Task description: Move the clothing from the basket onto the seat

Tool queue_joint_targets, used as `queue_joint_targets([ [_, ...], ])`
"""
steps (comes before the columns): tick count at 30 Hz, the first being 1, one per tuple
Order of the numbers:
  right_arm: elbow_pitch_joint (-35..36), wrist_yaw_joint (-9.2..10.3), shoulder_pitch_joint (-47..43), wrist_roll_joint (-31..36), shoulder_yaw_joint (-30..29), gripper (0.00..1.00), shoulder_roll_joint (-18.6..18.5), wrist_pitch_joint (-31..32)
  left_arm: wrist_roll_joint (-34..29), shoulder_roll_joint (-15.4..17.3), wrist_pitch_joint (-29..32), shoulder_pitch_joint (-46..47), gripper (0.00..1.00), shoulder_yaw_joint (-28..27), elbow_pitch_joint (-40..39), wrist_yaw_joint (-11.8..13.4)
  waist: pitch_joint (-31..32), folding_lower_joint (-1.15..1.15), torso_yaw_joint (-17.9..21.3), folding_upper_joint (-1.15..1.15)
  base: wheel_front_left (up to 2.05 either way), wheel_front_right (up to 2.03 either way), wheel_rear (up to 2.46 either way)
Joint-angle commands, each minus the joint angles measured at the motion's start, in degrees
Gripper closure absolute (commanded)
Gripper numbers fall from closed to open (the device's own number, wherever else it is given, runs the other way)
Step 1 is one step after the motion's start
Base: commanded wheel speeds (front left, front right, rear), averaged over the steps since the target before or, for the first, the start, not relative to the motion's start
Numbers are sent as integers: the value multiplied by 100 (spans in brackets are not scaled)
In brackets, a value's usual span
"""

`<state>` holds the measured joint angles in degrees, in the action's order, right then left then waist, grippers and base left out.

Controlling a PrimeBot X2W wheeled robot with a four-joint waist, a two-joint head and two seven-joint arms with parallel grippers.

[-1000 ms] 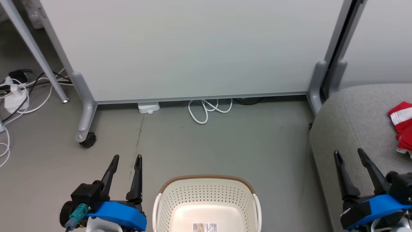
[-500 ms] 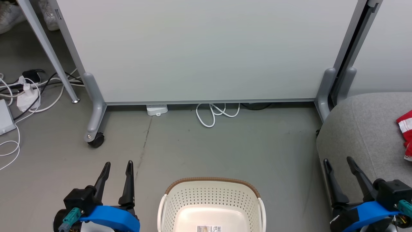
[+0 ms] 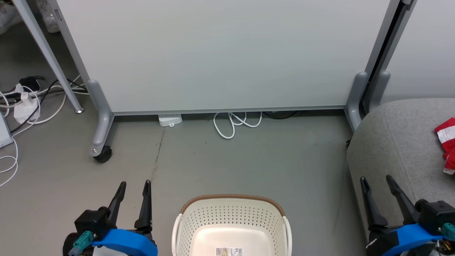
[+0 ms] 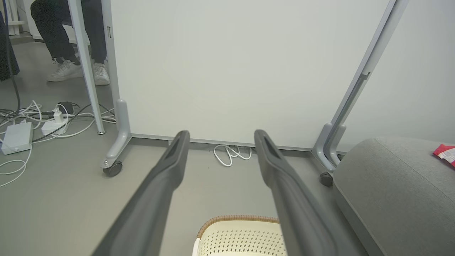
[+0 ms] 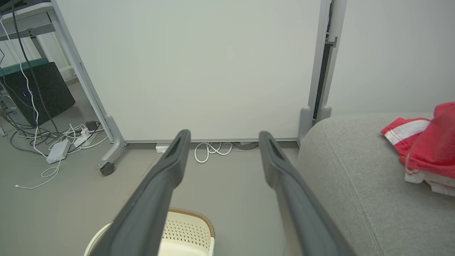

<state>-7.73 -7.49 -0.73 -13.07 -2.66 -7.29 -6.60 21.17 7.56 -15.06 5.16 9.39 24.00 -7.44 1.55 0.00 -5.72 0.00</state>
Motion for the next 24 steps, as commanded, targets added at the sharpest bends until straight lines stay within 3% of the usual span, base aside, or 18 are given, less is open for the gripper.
queue_joint_targets([
  [1, 19, -1, -103, 34, -19, 0, 22, 17, 13, 22, -17, -17, 0, -1, 7, -8, -3, 0, 1, 0, 0, 0, 0],
  [5, 42, -1, -112, 49, -46, 0, 42, 29, 42, 12, -17, -35, 0, 52, 15, -8, -18, 0, 7, 0, 0, 0, 0],
  [6, 10, 0, -41, 22, -36, 100, 27, 5, 23, -2, 3, -5, 100, 52, 10, 0, -19, 0, 8, 0, 0, 0, 0],
  [14, -426, 0, -168, -26, 7, 100, 108, 15, 91, -103, 55, -397, 100, 59, 384, 0, -22, 0, 15, 0, 0, 0, 0],
  [24, -463, 0, -25, -1100, -60, 100, 152, 201, 1046, -152, 346, -309, 100, -175, 180, 17, -32, 0, 59, 0, 0, 0, 0],
])
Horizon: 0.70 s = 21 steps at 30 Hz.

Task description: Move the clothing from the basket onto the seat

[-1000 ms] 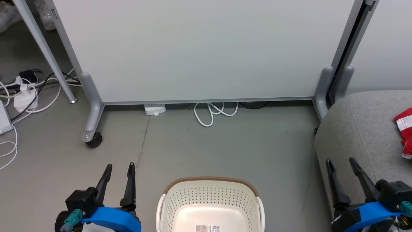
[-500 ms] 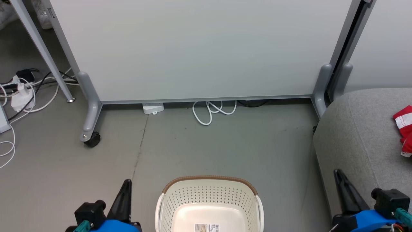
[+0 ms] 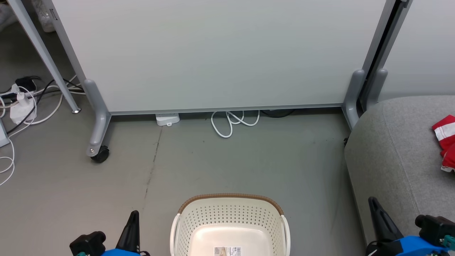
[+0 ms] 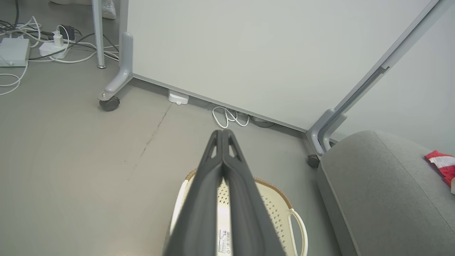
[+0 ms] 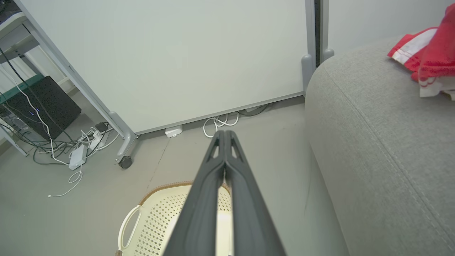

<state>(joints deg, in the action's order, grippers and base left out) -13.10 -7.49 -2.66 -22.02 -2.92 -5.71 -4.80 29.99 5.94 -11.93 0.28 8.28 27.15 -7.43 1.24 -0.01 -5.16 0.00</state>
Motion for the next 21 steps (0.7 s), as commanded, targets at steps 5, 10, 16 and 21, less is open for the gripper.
queue_joint_targets([
  [5, 64, 0, 231, -697, -57, 100, 15, 99, 603, -11, 164, 216, 100, -169, -237, 29, -6, 1, 26, 0, 0, 0, 0],
  [10, 52, 0, 288, -1161, -78, 100, 34, 172, 1014, -33, 285, 248, 100, -264, -333, 41, -11, 1, 48, 0, 0, 0, 0],
  [16, 37, 0, 354, -1685, -103, 100, 56, 258, 1480, -56, 424, 284, 100, -375, -440, 53, -17, 1, 75, 0, 0, 0, 0],
  [21, 25, 0, 401, -2095, -124, 100, 74, 326, 1845, -77, 533, 316, 100, -461, -524, 64, -22, 1, 98, 0, 0, 0, 0],
])
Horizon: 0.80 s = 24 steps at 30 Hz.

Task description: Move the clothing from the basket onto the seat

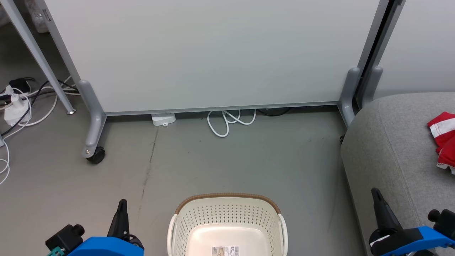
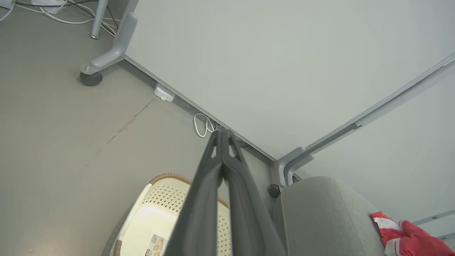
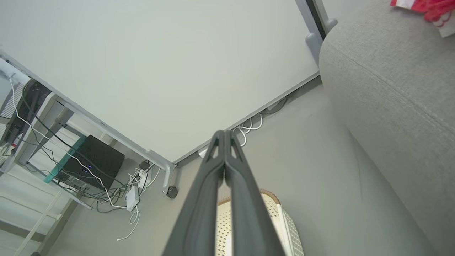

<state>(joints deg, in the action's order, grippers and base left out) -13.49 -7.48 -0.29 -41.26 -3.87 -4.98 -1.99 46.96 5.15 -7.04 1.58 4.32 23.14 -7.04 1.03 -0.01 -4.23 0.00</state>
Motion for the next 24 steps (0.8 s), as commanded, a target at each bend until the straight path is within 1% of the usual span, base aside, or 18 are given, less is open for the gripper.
queue_joint_targets([
  [1, 61, -1, 176, -252, -32, 100, 5, 56, 218, -1, 64, 192, 100, -84, -139, 27, -2, 1, 9, 0, 0, 0, 0],
  [24, 7, -2, 381, -1862, -116, 100, 71, 327, 1652, -74, 497, 312, 100, -426, -462, 60, -26, 1, 112, 0, 0, 0, 0],
])
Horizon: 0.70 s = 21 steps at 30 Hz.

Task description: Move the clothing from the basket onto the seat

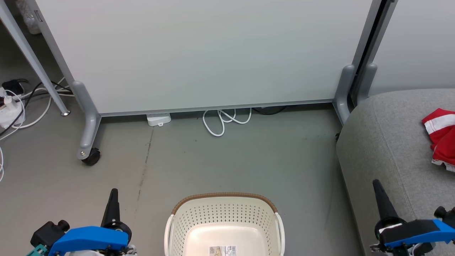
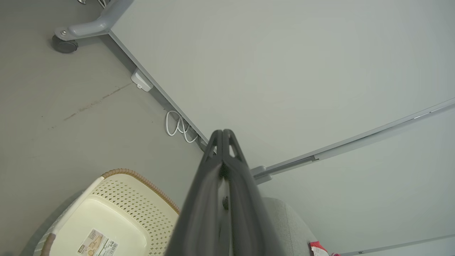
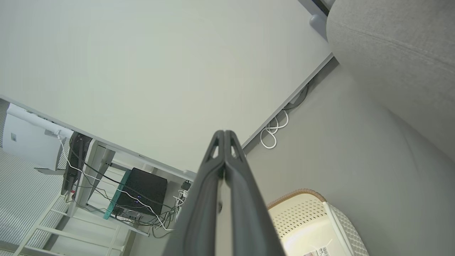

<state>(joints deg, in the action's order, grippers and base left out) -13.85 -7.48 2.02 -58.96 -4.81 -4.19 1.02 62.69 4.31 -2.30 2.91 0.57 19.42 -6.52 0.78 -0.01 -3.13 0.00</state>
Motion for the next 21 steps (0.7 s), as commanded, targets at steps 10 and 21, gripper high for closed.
queue_joint_targets([
  [10, 22, -2, 216, -693, -55, 100, 19, 126, 609, -17, 181, 212, 100, -173, -206, 22, -11, 0, 46, 0, 0, 0, 0],
  [21, 2, -2, 288, -1234, -83, 100, 45, 216, 1094, -43, 332, 254, 100, -296, -313, 36, -21, 0, 91, 0, 0, 0, 0],
])
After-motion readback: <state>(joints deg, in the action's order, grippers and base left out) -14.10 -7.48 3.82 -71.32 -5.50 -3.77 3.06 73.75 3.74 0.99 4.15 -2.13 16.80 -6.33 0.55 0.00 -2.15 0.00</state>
